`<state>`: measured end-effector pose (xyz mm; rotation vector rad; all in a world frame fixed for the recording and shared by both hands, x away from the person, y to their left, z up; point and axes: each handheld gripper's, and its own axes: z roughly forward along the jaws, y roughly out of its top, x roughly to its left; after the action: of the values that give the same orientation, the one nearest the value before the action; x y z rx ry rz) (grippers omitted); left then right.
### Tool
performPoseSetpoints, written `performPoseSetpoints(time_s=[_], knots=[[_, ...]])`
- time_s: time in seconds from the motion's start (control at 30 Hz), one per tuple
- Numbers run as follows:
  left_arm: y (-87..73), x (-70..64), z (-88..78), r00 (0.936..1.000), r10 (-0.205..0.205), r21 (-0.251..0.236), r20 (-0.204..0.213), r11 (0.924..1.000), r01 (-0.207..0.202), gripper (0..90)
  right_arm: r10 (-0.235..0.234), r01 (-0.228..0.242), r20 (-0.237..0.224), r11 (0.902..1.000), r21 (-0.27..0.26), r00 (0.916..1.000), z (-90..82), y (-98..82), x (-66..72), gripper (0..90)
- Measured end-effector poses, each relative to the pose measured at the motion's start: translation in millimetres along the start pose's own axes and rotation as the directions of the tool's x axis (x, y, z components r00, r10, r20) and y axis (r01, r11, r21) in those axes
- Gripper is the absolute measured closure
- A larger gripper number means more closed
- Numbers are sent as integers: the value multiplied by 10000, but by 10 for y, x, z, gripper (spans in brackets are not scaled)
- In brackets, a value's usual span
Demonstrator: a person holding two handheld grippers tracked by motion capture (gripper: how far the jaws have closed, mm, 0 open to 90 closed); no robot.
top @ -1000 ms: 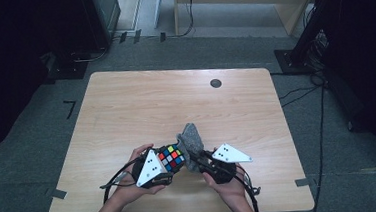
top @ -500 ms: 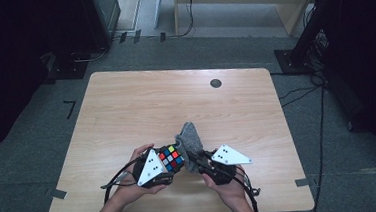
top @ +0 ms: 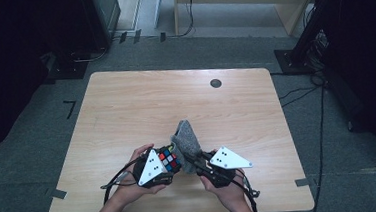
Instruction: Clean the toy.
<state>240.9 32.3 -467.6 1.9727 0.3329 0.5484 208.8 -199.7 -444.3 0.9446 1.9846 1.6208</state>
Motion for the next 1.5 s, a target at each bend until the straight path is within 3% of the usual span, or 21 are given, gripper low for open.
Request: performPoseSetpoints(time_s=[0.07,0.13,0.2,0.23,0.27,0.3,0.37,0.5,0.53,0.6,0.77,0.8,0.87,0.93,1.0,1.03,1.1,1.17,1.27,1.4,1.5], knots=[[13,-8,1,9999,70,11,-87,10000,-70,338,59,-73,377,9993,359,9993,52,-77,-46,753],[13,3,4,10000,-40,7,-70,10000,40,338,793,-826,429,9933,808,9959,69,-111,-146,753],[16,8,28,9995,-28,263,-320,9996,37,338,1172,-1187,306,9915,535,9926,17,-70,-164,752],[15,6,49,9991,40,550,-431,9985,-17,339,1018,-1023,212,9945,236,9946,-17,-24,-129,752],[11,0,75,9986,108,866,-517,9962,-63,338,55,-55,11,9999,-116,10000,-54,72,14,752],[6,-12,105,9981,202,1195,-587,9928,-131,338,55,-55,11,9999,-116,10000,-54,72,14,752],[7,-63,152,9962,421,1577,-767,9870,-296,338,-1144,1145,-50,9934,98,9934,-16,97,184,750],[65,-146,179,9947,741,1929,-713,9794,-591,338,-2623,2609,49,9616,857,9650,145,-64,355,746],[70,-154,181,9933,856,2025,-776,9769,-684,340,-3324,3291,271,9403,864,9427,163,-103,357,746],[71,-146,184,9949,719,2053,-713,9771,-559,340,-3526,3483,408,9335,848,9349,163,-104,335,746],[68,-147,188,9959,660,1956,-623,9793,-527,339,-3008,2898,1297,9521,973,9448,126,-66,226,743],[70,-146,185,9959,675,1946,-606,9794,-545,339,-3070,2973,1167,9502,933,9445,118,-67,248,741],[66,-143,183,9955,681,1944,-653,9794,-543,339,-3713,3640,791,9267,932,9251,127,-78,335,739],[65,-133,167,9960,632,1835,-630,9817,-507,339,-3719,3641,842,9266,943,9245,130,-72,322,743],[62,-106,150,9982,341,1566,-486,9873,-261,339,-2913,2844,1020,9556,769,9512,103,-46,207,747],[54,-87,130,9994,146,1261,-310,9920,-106,339,-1828,1774,1346,9828,512,9739,41,-18,47,753],[49,-36,83,9996,-272,713,53,9971,268,339,-1384,1335,1437,9901,429,9799,11,-17,-15,753],[41,3,48,9988,-464,307,127,9985,460,339,-688,695,678,9976,-79,9953,-31,-23,-106,751],[25,49,-9,9961,-709,-276,518,9970,724,339,-349,336,-366,9988,-351,9987,-22,-33,-129,751],[43,72,-84,9947,-797,-902,645,9923,853,339,-340,329,297,9988,362,9990,52,-104,-175,755],[28,79,-55,9957,-787,-690,482,9943,819,339,96,-96,77,10000,13,9999,-3,-66,-201,753]])
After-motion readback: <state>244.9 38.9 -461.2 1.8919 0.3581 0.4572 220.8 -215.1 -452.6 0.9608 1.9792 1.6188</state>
